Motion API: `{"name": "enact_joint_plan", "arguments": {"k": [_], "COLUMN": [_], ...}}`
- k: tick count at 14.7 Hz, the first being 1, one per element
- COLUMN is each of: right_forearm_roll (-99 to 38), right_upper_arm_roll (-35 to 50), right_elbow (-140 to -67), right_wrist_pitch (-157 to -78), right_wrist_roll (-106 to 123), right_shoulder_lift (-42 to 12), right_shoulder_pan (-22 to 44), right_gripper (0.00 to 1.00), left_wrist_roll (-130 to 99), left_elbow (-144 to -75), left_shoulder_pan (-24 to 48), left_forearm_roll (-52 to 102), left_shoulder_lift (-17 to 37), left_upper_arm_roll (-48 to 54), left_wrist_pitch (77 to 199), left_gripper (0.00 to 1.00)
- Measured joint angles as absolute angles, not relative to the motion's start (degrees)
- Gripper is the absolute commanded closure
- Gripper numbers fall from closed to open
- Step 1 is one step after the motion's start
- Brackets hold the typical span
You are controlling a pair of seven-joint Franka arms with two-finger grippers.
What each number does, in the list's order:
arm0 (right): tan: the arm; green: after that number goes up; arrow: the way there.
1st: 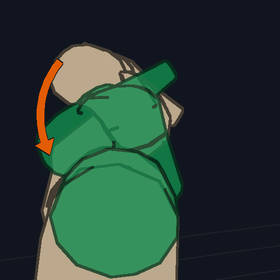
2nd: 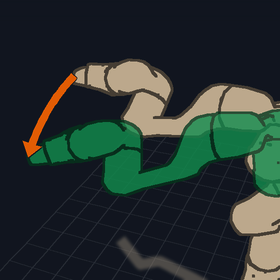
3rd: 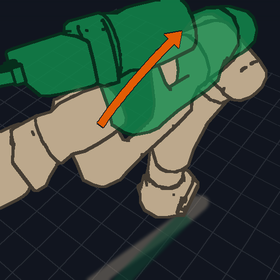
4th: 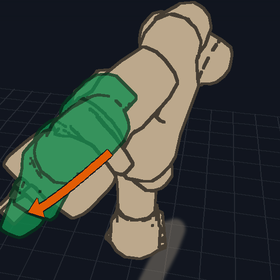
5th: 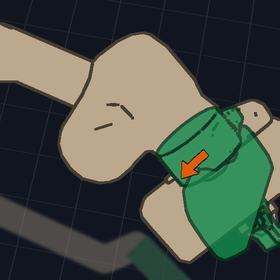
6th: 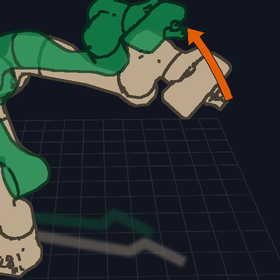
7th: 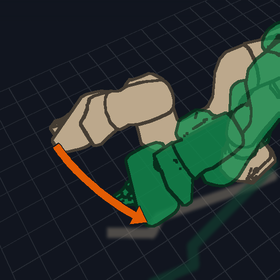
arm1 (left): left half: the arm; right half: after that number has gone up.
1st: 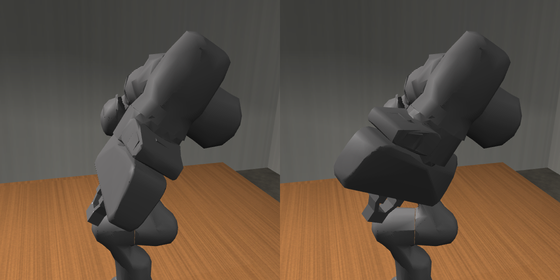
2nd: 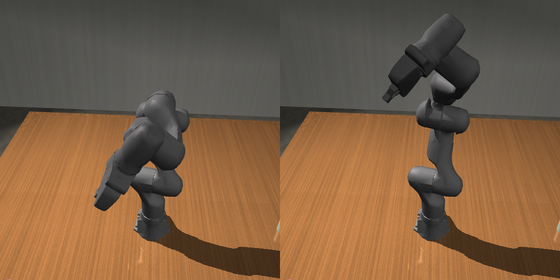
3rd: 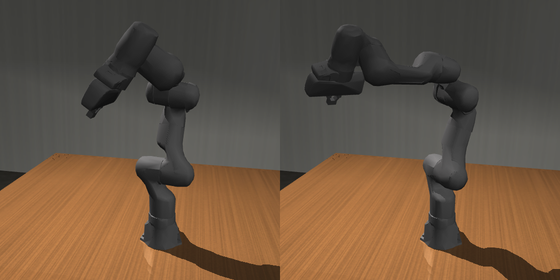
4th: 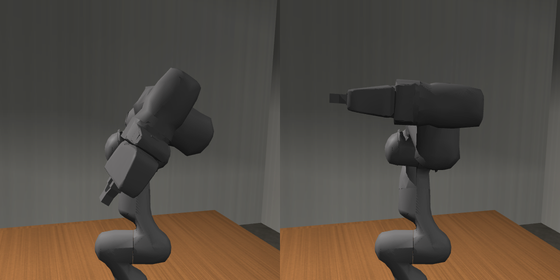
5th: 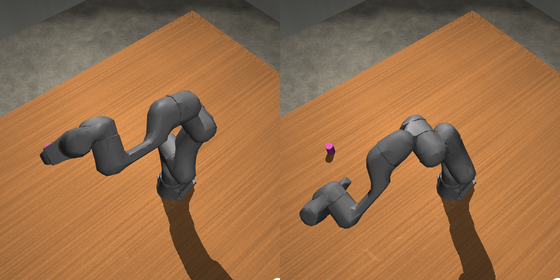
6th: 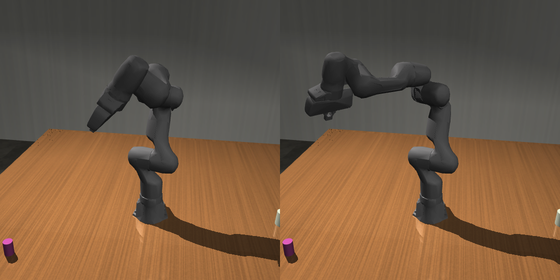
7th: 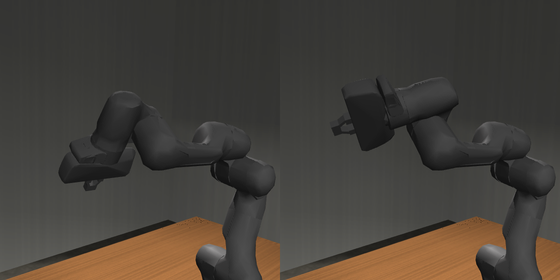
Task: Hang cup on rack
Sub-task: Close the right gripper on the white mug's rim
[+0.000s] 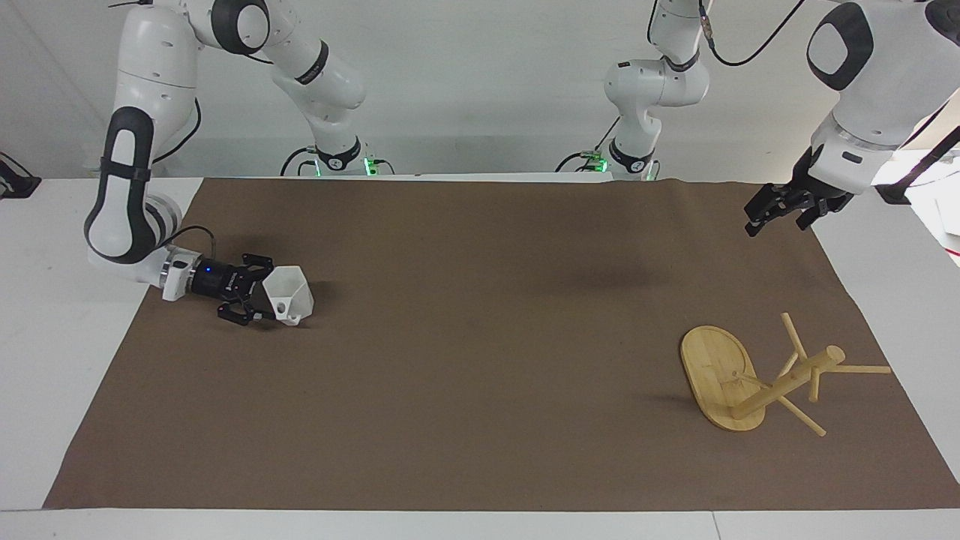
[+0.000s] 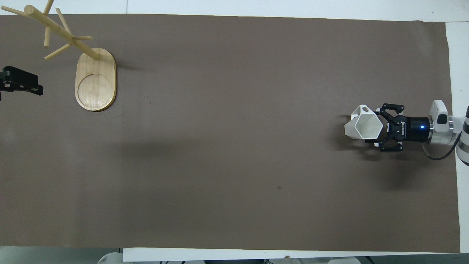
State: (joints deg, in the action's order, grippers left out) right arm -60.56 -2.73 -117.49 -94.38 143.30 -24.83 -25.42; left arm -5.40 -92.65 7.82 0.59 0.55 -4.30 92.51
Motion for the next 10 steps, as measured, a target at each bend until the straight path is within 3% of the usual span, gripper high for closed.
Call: {"name": "enact_joint_plan", "arguments": {"k": [10], "right_forearm_roll": [-61.6], "right_upper_arm_roll": [-2.7], "right_elbow": [-119.9], "right_wrist_pitch": [-94.9], "right_wrist_roll": [144.0], "right_shoulder_lift": [-24.8], "right_shoulder_pan": [-23.9], "right_gripper": [0.0], "left_wrist_roll": [-5.2], "left_elbow": [-92.7], "left_shoulder_pan": [7.9], "left_forearm_roll": [0.6], "left_shoulder_lift": [0.5], "left_upper_arm_roll": [-3.6], "left_wrist_pitch": [91.2], "left_gripper": [0.0]}}
